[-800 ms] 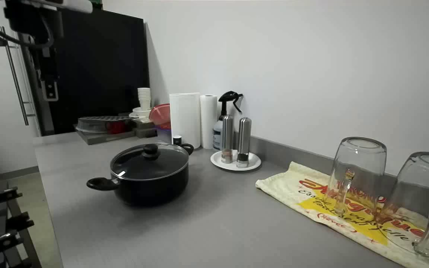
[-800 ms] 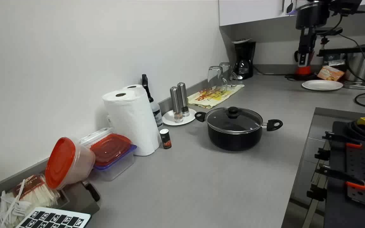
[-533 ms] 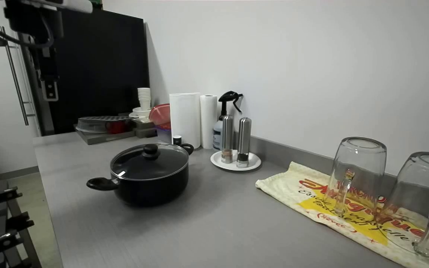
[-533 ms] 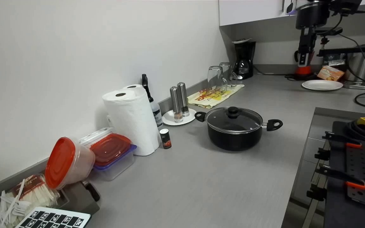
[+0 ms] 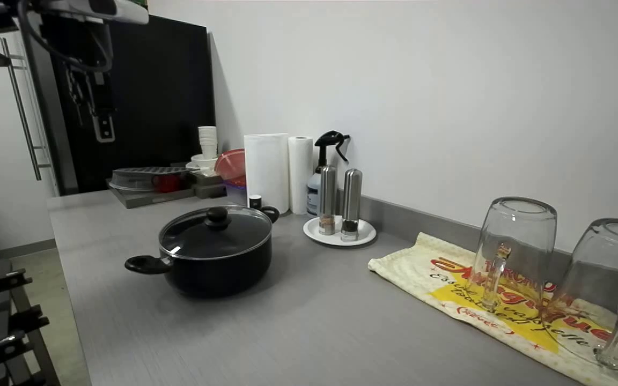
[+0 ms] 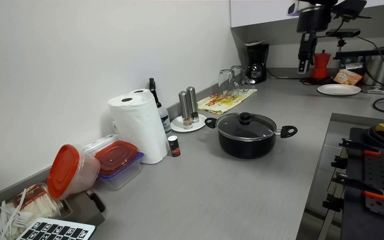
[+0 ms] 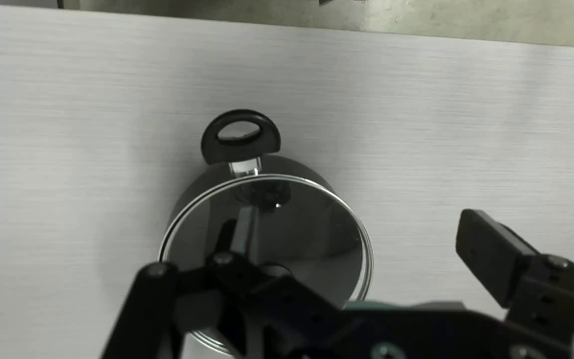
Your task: Pick up the lid from the pot and put it on the table.
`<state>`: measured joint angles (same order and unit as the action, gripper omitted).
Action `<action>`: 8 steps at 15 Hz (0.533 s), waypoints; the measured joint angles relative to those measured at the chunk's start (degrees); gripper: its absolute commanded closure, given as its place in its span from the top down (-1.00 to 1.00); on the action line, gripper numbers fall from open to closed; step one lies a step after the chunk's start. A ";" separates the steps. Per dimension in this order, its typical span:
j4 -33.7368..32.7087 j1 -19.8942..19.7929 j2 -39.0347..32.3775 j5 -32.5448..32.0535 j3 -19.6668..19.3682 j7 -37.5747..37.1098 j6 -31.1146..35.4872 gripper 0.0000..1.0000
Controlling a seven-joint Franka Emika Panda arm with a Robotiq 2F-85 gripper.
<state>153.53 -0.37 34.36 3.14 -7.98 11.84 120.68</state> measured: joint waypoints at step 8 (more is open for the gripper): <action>-7.56 3.41 -18.27 -0.12 7.25 -6.04 17.85 1.00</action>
<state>145.97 3.04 16.09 3.02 -0.74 5.80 138.53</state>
